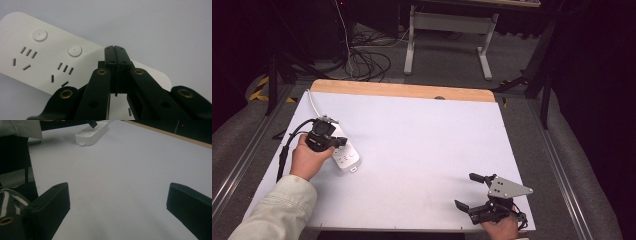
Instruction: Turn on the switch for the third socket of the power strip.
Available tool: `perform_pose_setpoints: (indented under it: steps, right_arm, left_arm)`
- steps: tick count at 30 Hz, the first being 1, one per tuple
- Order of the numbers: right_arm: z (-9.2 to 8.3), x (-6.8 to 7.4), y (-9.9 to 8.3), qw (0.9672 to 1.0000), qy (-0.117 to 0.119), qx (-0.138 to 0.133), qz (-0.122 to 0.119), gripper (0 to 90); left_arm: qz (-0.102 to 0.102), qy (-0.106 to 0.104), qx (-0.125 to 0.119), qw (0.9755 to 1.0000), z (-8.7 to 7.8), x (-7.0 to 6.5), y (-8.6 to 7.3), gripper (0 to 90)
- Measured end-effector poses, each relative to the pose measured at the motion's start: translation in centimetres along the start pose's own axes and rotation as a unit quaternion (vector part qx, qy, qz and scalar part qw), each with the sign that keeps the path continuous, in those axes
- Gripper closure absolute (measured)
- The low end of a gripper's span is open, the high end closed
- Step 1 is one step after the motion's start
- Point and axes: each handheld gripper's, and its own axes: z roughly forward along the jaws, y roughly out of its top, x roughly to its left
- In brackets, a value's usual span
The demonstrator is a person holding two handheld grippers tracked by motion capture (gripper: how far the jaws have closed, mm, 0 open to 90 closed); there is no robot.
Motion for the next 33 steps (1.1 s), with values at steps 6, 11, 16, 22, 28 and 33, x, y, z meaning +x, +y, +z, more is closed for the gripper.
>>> perform_pose_setpoints:
  steps: [6, 11, 16, 22, 28, 33]
  right_arm:
    - [0.0, 0.0, 0.0, 1.0, 0.001, 0.0, 0.0, 5.7]
    - [0.0, 0.0, 0.0, 1.0, 0.002, 0.001, 0.0, 5.7]
    - [0.0, 0.1, 0.0, 1.0, 0.003, -0.001, -0.001, 5.7]
    - [0.0, 0.1, 0.0, 1.0, 0.004, -0.002, -0.002, 5.7]
    - [0.0, 0.2, 0.0, 1.0, 0.004, -0.003, -0.002, 5.7]
    - [0.0, 0.2, 0.0, 1.0, 0.005, -0.002, -0.003, 5.7]
  left_arm:
    - [0.0, 0.006, 0.012, 0.9999, 0.3, -0.1, 0.1, 90.0]
    - [0.006, 0.011, 0.012, 0.9998, 0.5, -0.2, 0.3, 90.0]
    - [0.008, 0.016, 0.007, 0.9998, 0.6, -0.4, 0.1, 90.0]
    - [0.016, 0.026, 0.003, 0.9995, 0.7, -0.5, 0.1, 90.0]
    - [0.02, 0.035, -0.009, 0.9991, 0.8, -0.8, -0.4, 90.0]
    - [0.025, 0.046, -0.007, 0.9986, 0.9, -1.0, -0.4, 90.0]
